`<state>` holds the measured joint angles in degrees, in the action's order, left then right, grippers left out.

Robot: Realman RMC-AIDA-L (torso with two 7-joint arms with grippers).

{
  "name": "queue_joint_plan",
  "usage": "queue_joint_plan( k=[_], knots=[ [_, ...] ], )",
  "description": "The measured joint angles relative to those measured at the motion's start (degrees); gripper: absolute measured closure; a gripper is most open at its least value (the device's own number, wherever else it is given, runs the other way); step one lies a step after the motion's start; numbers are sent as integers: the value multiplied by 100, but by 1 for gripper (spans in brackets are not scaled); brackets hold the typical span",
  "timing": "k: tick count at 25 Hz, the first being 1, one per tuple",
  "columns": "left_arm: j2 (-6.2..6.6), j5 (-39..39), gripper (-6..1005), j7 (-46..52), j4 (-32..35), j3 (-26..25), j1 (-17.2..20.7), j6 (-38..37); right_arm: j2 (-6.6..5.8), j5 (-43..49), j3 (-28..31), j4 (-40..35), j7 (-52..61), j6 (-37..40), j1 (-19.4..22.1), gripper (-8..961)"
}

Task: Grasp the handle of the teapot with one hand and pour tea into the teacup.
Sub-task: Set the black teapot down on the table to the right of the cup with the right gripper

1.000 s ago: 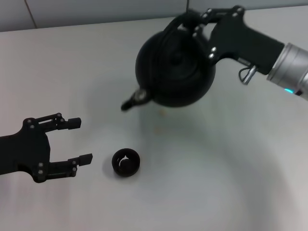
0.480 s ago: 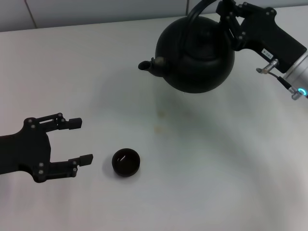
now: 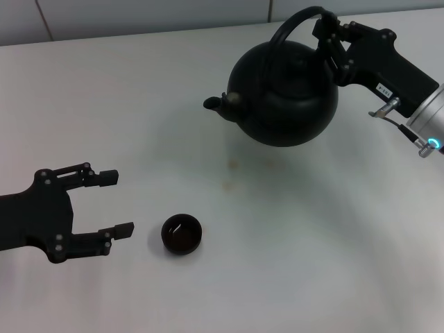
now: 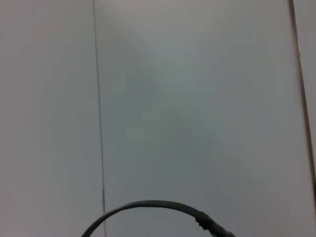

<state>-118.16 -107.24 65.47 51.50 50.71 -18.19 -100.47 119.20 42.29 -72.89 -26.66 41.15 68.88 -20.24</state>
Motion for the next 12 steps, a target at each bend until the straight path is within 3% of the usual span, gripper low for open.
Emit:
queue_joint_plan(
  k=[12],
  knots=[
    [-14, 22, 217, 64, 0, 61, -1, -7, 4, 93, -77, 146, -44, -561, -173, 867]
  ],
)
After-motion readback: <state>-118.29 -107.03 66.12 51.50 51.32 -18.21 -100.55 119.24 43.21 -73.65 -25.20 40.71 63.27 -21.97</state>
